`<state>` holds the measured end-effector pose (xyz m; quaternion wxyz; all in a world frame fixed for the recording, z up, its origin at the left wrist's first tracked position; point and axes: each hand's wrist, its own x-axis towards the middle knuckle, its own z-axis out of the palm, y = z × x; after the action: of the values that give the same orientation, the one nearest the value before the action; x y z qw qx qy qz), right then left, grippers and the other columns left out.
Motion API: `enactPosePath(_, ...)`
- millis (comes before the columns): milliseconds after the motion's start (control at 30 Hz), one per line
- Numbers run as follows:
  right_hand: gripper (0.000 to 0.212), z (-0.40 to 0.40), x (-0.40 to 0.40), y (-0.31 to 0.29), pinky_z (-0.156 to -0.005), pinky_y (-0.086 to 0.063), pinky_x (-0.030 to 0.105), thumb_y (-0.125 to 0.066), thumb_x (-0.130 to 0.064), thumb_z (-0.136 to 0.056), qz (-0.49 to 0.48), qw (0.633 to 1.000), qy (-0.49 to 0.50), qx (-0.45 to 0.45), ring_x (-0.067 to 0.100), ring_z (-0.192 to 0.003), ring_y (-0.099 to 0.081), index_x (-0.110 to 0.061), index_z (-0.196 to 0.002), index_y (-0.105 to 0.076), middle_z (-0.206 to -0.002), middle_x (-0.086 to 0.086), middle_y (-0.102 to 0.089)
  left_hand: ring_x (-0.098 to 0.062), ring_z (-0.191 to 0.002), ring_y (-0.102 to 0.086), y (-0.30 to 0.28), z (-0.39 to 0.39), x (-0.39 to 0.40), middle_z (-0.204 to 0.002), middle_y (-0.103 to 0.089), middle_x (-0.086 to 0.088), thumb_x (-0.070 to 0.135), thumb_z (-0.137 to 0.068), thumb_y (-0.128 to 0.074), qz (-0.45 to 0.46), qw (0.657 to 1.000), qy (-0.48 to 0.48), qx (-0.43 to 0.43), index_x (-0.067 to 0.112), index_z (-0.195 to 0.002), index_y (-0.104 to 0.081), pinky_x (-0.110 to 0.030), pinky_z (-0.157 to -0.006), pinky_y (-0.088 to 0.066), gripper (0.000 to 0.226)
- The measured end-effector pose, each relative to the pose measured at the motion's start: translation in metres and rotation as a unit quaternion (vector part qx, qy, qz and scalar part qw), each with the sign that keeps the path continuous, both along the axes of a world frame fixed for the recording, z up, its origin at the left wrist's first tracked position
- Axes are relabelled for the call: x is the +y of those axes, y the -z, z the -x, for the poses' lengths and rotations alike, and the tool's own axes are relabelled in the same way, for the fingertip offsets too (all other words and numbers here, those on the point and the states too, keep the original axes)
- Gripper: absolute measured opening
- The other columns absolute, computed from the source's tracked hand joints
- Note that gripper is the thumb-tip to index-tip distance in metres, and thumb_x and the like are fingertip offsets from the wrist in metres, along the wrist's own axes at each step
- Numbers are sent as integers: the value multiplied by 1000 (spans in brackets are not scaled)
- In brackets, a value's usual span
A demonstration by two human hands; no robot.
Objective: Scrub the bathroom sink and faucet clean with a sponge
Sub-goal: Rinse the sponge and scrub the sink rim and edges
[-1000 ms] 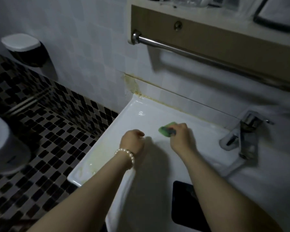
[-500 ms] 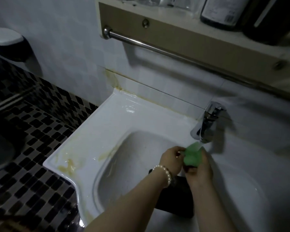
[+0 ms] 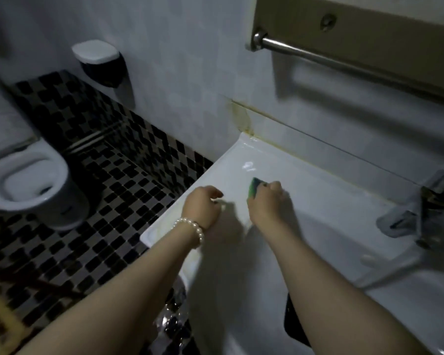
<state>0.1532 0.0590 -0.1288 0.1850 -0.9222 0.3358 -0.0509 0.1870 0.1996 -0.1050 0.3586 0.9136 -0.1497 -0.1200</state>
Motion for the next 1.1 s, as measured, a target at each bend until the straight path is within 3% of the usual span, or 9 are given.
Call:
enactPosePath(100,35,-47,14,-7,-91,-41,36,-41,-30,-97,16,997,-70,24,35,-108,-52,-7,-116,-59,-122,16,-49,-21,-102,-62,2,-19,46,-111,-68,-7,4,-82,-56,-18,999,-33,-5,10,-107,-68,-23,-87,-42,28)
enactPosePath(167,33,-76,35,-7,-94,-46,40,-46,-38,-95,-67,987,-149,12,35,-104,-56,-17,-113,-63,-120,13,-55,-22,-102,-61,4,-26,68,-110,-68,-8,3,-84,-56,-16,998,-55,-9,9,-107,-68,-26,-88,-45,27)
enactPosePath(300,26,-61,100,14,-96,-46,44,-56,-25,-87,-139,934,-330,4,27,-104,-55,-30,-111,-63,-119,0,-51,-22,-93,-61,8,-27,87,-96,-66,-4,10,-86,-57,-7,997,-76,11,15,-94,-66,-29,-77,-48,13)
enactPosePath(400,37,-15,79,22,-96,-46,38,-59,-13,-79,-135,912,-386,-26,22,-106,-54,-27,-113,-65,-114,-9,-49,-15,-84,-56,11,-23,88,-88,-59,3,14,-87,-58,1,998,-40,42,21,-87,-61,-18,-64,-40,8)
enactPosePath(467,43,-12,42,22,-92,-46,33,-58,-5,-71,-88,926,-366,-31,24,-103,-56,-24,-109,-68,-108,-8,-51,-7,-84,-52,11,-23,88,-94,-57,6,15,-88,-58,4,999,-6,46,20,-97,-61,-13,-68,-38,11)
enactPosePath(600,32,-53,25,18,-86,-49,44,-54,-9,-81,-4,976,-218,-12,36,-98,-53,-24,-109,-57,-109,10,-49,-8,-87,-52,10,-27,90,-94,-58,5,10,-89,-56,6,999,-5,43,16,-97,-64,-20,-78,-43,14)
enactPosePath(800,45,3,67,28,-85,-48,38,-55,-4,-73,-94,906,-412,-22,19,-97,-48,-35,-105,-59,-107,-9,-50,-12,-87,-55,11,-21,94,-90,-59,5,18,-87,-59,9,996,-51,68,21,-86,-62,-22,-72,-44,4)
enactPosePath(1000,32,-25,55,21,-85,-48,43,-52,-11,-82,-11,971,-238,-9,35,-99,-50,-25,-110,-53,-109,10,-47,-10,-87,-53,7,-16,97,-88,-57,6,7,-88,-56,23,996,-70,60,18,-88,-65,-20,-73,-45,14)
enactPosePath(1100,36,-14,99,26,-84,-47,41,-54,-11,-83,-62,931,-359,-32,26,-99,-49,-31,-113,-53,-110,1,-49,-12,-87,-54,9,-14,101,-87,-57,5,12,-86,-60,20,994,-98,53,19,-86,-63,-26,-76,-47,8)
